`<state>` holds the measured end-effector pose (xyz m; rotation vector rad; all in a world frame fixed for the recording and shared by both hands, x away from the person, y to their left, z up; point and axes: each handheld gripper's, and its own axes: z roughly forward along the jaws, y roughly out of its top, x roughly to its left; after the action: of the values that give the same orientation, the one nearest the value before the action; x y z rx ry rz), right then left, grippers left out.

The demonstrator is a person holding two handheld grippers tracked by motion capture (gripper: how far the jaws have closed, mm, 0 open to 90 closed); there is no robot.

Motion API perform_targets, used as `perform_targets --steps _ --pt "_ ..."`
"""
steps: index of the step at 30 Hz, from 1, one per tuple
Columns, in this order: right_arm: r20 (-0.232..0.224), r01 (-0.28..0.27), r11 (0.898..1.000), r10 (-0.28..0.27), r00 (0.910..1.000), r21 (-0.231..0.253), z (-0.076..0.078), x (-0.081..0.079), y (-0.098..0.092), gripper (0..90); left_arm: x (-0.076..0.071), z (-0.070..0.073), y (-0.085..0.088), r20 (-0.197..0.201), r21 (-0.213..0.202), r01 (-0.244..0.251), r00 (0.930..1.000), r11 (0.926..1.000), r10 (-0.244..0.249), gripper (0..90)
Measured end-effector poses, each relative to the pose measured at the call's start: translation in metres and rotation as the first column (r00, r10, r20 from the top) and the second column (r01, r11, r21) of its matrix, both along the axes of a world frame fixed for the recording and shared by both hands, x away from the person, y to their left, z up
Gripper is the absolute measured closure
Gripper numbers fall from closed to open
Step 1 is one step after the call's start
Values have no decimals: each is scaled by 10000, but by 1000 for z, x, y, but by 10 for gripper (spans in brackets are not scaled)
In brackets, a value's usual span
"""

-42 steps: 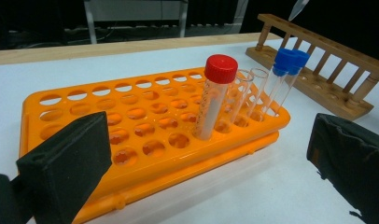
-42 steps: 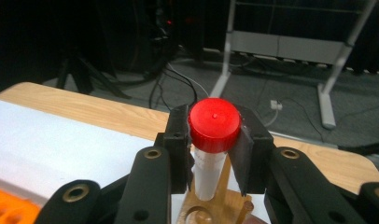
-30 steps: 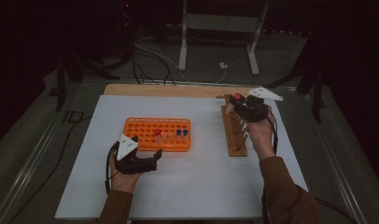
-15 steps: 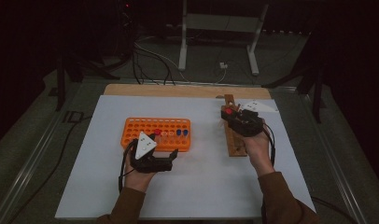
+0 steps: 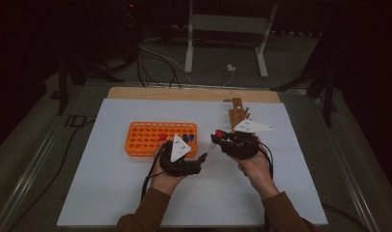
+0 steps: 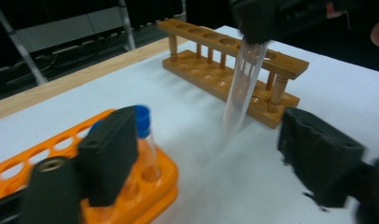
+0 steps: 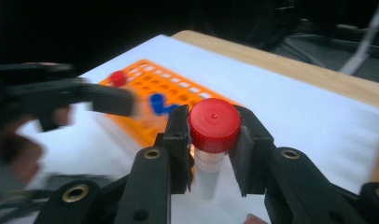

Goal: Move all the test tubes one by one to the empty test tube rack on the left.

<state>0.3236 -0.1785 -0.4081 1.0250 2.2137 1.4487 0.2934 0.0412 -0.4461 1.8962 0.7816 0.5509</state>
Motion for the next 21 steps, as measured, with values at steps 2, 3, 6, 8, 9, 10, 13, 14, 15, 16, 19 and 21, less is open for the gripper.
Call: perform_targets --steps 2,3,6,8,9,10,13,14,15,16,19,21 --pt "20 -240 9997 240 9997 -82 0 -3 6 705 2 0 -4 -37 -9 172 9998 9999 -172 328" --pt "-1 -350 9993 350 9994 -99 0 -5 9 704 2 -1 -5 -41 2 225 9997 9997 -225 361" --pt "-36 -580 9982 580 9983 -135 0 -8 16 704 2 -1 -9 -78 -53 489 9988 9988 -489 465" --pt "-84 -669 9977 668 9977 -99 -1 -9 19 704 2 -1 -9 -82 -143 600 9982 9981 -601 526" --pt "-103 -707 9975 706 9974 -89 -2 -9 19 704 2 -1 -8 -87 -143 661 9978 9977 -663 553" --pt "-174 -760 9971 759 9970 -36 -2 -9 20 704 3 -1 -7 -110 -183 708 9974 9973 -710 585" --pt "-254 -809 9967 812 9964 118 -3 -8 22 704 4 -1 -6 -171 -264 813 9965 9963 -818 633" --pt "-281 -818 9965 822 9962 142 -3 -8 22 704 4 -1 -5 -179 -292 895 9958 9956 -900 665" --pt "-314 -841 9963 847 9959 200 -3 -8 22 704 4 -1 -5 -164 -259 939 9954 9952 -943 701" --pt "-309 -838 9963 844 9960 186 -4 -8 23 704 4 -2 -5 -160 -242 986 9950 9948 -990 717" --pt "-240 -856 9962 860 9960 152 -4 -8 24 677 3 -2 -5 -178 -190 1018 9946 9946 -1021 740" --pt "-246 -911 9954 919 9955 305 -5 -8 22 614 4 -3 -3 -210 -207 946 9953 9953 -950 741"
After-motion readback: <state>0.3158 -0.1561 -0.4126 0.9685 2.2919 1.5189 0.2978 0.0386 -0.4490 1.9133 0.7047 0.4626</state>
